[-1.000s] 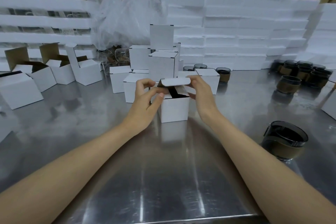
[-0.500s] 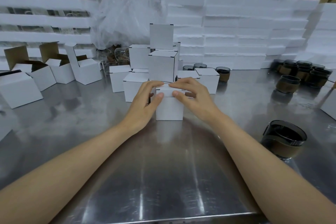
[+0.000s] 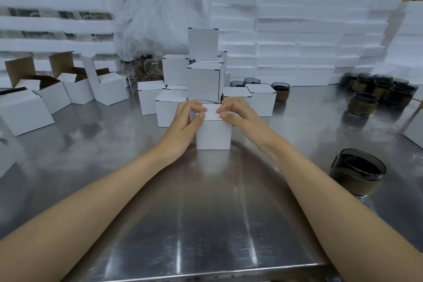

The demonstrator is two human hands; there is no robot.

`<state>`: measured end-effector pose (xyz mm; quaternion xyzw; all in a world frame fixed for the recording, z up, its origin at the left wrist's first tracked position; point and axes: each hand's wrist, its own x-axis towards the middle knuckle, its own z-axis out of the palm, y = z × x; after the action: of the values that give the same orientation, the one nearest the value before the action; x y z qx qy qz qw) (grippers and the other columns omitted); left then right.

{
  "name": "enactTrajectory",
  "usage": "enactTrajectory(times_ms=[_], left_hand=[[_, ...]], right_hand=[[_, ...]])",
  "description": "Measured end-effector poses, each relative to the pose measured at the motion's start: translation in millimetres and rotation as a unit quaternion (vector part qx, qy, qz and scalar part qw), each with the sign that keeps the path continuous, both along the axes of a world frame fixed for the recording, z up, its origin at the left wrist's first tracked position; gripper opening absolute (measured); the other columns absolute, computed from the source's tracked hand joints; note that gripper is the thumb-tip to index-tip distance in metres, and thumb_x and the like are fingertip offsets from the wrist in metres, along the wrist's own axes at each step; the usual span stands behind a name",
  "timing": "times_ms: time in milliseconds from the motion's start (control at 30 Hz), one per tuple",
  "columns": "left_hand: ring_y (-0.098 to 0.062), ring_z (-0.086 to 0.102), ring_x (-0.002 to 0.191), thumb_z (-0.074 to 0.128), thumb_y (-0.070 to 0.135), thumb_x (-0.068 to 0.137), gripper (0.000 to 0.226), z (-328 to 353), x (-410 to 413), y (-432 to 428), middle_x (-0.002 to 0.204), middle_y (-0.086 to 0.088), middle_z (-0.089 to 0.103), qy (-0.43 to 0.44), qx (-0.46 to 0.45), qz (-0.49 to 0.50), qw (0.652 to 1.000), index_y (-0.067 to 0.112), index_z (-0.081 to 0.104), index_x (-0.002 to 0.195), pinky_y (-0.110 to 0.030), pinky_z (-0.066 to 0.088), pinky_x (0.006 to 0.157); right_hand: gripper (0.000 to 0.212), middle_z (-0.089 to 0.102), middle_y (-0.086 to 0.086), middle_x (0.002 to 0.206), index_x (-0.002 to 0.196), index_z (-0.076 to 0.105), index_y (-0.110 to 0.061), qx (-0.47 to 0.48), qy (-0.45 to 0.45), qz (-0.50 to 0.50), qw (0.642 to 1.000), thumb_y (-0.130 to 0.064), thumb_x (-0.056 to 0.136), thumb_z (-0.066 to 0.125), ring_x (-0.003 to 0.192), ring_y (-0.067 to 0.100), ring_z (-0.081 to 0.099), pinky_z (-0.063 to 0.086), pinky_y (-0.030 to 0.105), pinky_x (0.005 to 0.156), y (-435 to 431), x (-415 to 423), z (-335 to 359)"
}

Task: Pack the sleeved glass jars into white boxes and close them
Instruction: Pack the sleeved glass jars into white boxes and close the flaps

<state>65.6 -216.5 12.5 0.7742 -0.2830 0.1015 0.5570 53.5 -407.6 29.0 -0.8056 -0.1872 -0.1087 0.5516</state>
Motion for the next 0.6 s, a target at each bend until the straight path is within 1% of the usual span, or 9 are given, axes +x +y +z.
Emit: enactTrajectory(times_ms=[67, 133, 233, 300, 367, 400, 467, 533, 600], left_hand=[[0.018, 0.037, 0.116, 0.043, 0.019, 0.102, 0.014, -0.9, -0.2, 1.2, 0.128, 0.007, 0.044, -0.009, 0.0, -0.004, 1.0, 0.026, 0.054, 0.108, 0.002, 0.027, 0.088], [0.016, 0.037, 0.118, 0.043, 0.022, 0.102, 0.014, -1.7, -1.1, 2.0, 0.127, 0.009, 0.045, -0.017, -0.002, -0.007, 1.0, 0.029, 0.055, 0.107, 0.001, 0.027, 0.089], [0.012, 0.039, 0.12, 0.044, 0.037, 0.098, 0.019, -2.4, -2.6, 1.9, 0.125, 0.017, 0.046, -0.014, -0.003, -0.02, 1.0, 0.029, 0.054, 0.112, 0.001, 0.028, 0.09], [0.003, 0.043, 0.122, 0.041, 0.048, 0.092, 0.033, -4.0, -2.6, 1.4, 0.124, 0.019, 0.045, 0.007, -0.013, -0.03, 0.999, 0.029, 0.051, 0.117, -0.008, 0.033, 0.098], [-0.001, 0.045, 0.123, 0.036, 0.053, 0.091, 0.042, -5.8, -0.8, 1.2, 0.124, 0.017, 0.043, 0.028, -0.021, -0.019, 0.999, 0.028, 0.05, 0.121, -0.026, 0.037, 0.107], [0.002, 0.045, 0.122, 0.032, 0.055, 0.09, 0.044, -6.2, -0.1, 1.0, 0.124, 0.017, 0.043, 0.033, -0.026, -0.01, 0.999, 0.03, 0.049, 0.122, -0.03, 0.038, 0.108], [0.01, 0.048, 0.114, 0.027, 0.057, 0.089, 0.043, -5.8, 0.1, 0.4, 0.121, 0.014, 0.043, 0.039, -0.045, 0.003, 0.998, 0.034, 0.048, 0.118, -0.027, 0.041, 0.104], [0.009, 0.05, 0.111, 0.025, 0.054, 0.092, 0.039, -5.6, 1.8, -0.1, 0.122, 0.009, 0.044, 0.046, -0.061, 0.016, 0.997, 0.034, 0.048, 0.117, -0.025, 0.045, 0.098], [0.001, 0.052, 0.113, 0.025, 0.044, 0.1, 0.034, -6.5, 5.1, -0.1, 0.125, 0.003, 0.046, 0.049, -0.064, 0.029, 0.996, 0.03, 0.049, 0.118, -0.027, 0.048, 0.097]], right_hand=[[0.012, 0.045, -0.009, 0.124, 0.099, 0.063, -0.027, -0.018, 0.009, 0.011, 1.0, -0.024, 0.088, 0.067, 0.114, -0.013, 0.044, 0.034, 0.007, 0.098, -2.0, -2.5, -0.8], [0.028, 0.041, -0.015, 0.121, 0.098, 0.056, -0.032, -0.044, 0.013, 0.011, 0.999, -0.026, 0.08, 0.076, 0.113, -0.011, 0.044, 0.042, 0.009, 0.089, -0.2, -5.3, 1.3], [0.04, 0.04, -0.006, 0.121, 0.093, 0.049, -0.028, -0.101, 0.034, -0.012, 0.994, -0.022, 0.072, 0.083, 0.112, 0.0, 0.045, 0.043, 0.007, 0.08, -4.5, -6.7, 14.0], [0.041, 0.04, -0.003, 0.119, 0.088, 0.048, -0.028, -0.153, 0.054, -0.008, 0.987, -0.023, 0.07, 0.084, 0.106, -0.003, 0.044, 0.038, 0.003, 0.076, -15.3, -9.6, 24.8], [0.039, 0.043, -0.004, 0.113, 0.084, 0.05, -0.029, -0.168, 0.054, -0.014, 0.984, -0.022, 0.069, 0.085, 0.097, -0.006, 0.044, 0.035, 0.0, 0.067, -27.1, -14.2, 32.1], [0.037, 0.045, -0.005, 0.11, 0.083, 0.051, -0.029, -0.146, 0.043, -0.026, 0.988, -0.022, 0.069, 0.085, 0.089, -0.007, 0.046, 0.035, 0.001, 0.064, -31.7, -16.2, 34.7], [0.034, 0.048, -0.007, 0.103, 0.083, 0.054, -0.03, -0.045, -0.009, -0.079, 0.996, -0.022, 0.07, 0.084, 0.076, -0.007, 0.048, 0.038, 0.005, 0.061, -37.8, -16.8, 38.6], [0.033, 0.049, -0.003, 0.108, 0.084, 0.053, -0.034, 0.076, -0.087, -0.162, 0.98, -0.026, 0.069, 0.082, 0.083, 0.001, 0.051, 0.041, 0.01, 0.065, -40.4, -11.8, 42.3], [0.033, 0.045, -0.002, 0.114, 0.088, 0.05, -0.036, 0.14, -0.163, -0.239, 0.947, -0.03, 0.071, 0.079, 0.095, 0.007, 0.051, 0.046, 0.015, 0.071, -41.3, -2.5, 44.1]])
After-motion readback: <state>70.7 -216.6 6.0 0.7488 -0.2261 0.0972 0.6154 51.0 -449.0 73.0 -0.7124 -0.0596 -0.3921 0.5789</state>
